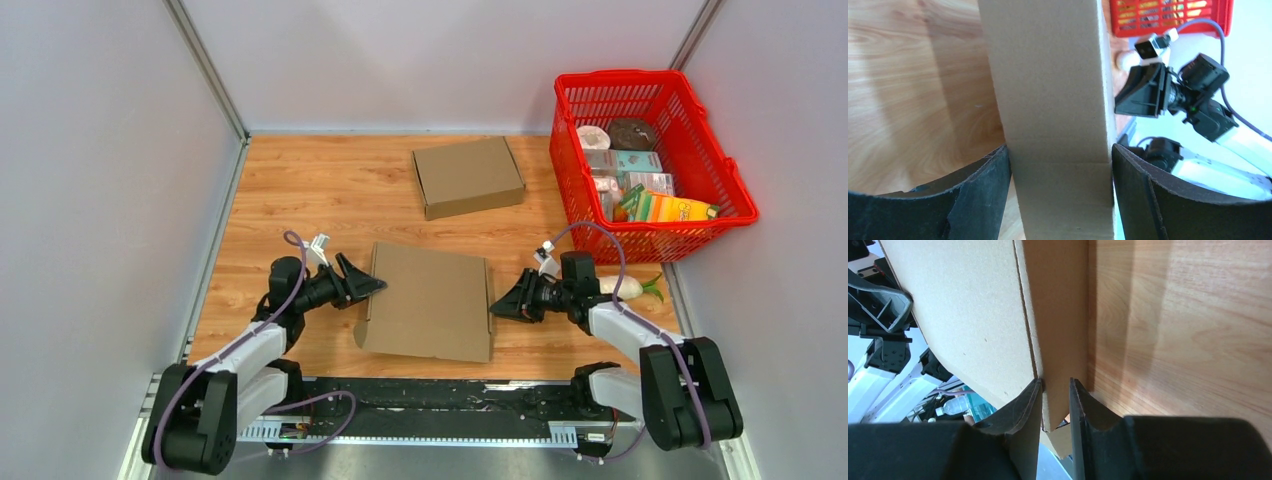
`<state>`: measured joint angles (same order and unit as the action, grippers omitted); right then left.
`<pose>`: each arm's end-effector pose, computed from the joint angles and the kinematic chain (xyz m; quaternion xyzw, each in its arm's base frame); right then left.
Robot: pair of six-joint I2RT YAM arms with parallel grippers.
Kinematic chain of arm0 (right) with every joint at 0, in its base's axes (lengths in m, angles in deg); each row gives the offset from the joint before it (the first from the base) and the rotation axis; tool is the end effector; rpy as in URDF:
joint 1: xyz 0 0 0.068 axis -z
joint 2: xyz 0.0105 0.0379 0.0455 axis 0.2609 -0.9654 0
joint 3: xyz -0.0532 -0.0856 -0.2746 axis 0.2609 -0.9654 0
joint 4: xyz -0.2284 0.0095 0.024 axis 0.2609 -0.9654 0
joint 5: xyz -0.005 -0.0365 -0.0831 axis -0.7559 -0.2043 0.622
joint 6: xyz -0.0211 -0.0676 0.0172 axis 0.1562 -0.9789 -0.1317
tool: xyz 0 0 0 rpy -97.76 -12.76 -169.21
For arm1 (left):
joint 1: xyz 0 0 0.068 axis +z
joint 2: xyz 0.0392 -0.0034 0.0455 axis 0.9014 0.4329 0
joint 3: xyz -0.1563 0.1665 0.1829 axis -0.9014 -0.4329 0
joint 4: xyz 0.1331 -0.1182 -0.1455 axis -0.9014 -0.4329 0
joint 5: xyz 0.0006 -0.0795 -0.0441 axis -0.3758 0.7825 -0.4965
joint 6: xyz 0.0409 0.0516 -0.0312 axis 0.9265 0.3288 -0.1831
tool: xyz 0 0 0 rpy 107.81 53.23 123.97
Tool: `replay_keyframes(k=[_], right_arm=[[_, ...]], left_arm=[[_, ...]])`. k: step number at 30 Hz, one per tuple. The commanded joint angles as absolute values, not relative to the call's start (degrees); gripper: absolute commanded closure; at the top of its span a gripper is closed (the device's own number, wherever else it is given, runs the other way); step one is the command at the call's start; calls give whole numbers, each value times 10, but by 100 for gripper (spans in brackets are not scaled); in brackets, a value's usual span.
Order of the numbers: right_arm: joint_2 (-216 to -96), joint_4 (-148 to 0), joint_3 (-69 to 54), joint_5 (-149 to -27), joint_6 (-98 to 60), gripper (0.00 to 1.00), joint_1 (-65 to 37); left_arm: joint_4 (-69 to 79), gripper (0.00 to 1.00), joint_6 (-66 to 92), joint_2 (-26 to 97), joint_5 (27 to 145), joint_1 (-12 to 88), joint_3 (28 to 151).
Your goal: Fold the paper box
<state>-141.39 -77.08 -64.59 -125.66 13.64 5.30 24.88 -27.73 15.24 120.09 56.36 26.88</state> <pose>0.1545 0.0704 0.1657 0.1013 0.8746 0.4577 0.1239 0.1498 -0.0622 0.1901 -0.1097 0.7980 -0.5163 0.2909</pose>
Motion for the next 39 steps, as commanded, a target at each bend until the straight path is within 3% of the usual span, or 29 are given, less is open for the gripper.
replay_keyframes(k=[1, 4, 7, 9, 13, 14, 16, 18, 19, 20, 23, 28, 39], right_arm=[[-1449, -765, -657, -1186, 121, 72, 65], [-1451, -756, -646, -1221, 111, 62, 59], [-1402, -869, -573, -1185, 66, 40, 19], [-1342, -995, -482, -1082, 35, 27, -33], [-1289, -1171, -316, -691, -2, 4, -181], [-1296, -1185, -290, -612, -10, 3, -225], [-1312, -1163, -253, -571, -81, 0, -290], [-1355, -1108, -235, -553, -165, 0, -443], [-1394, -1091, -230, -528, -279, 0, -510], [-1416, -1067, -234, -438, -326, 0, -632], [-1498, -1007, -220, -380, -413, 0, -715], [-1513, -900, -244, -430, -458, 0, -743], [-1552, -661, -321, -357, -617, 0, -723]], left_arm=[[390, 21, -355, 219, 1278, 531, 280], [467, 22, -419, 247, 1285, 524, 281], [468, 40, -449, 241, 1278, 525, 281], [392, 50, -448, 228, 1270, 524, 292], [218, 48, -428, 130, 1204, 525, 319], [126, 48, -420, 110, 1185, 526, 329], [35, 50, -428, 63, 1141, 532, 356], [-53, 50, -452, 48, 1136, 547, 373], [-74, 50, -475, 43, 1145, 550, 381], [-112, 50, -483, 41, 1151, 553, 388], [-146, 51, -542, 39, 1180, 555, 403], [-177, 51, -601, -3, 1186, 558, 410], [-191, 48, -655, -73, 1228, 558, 400]])
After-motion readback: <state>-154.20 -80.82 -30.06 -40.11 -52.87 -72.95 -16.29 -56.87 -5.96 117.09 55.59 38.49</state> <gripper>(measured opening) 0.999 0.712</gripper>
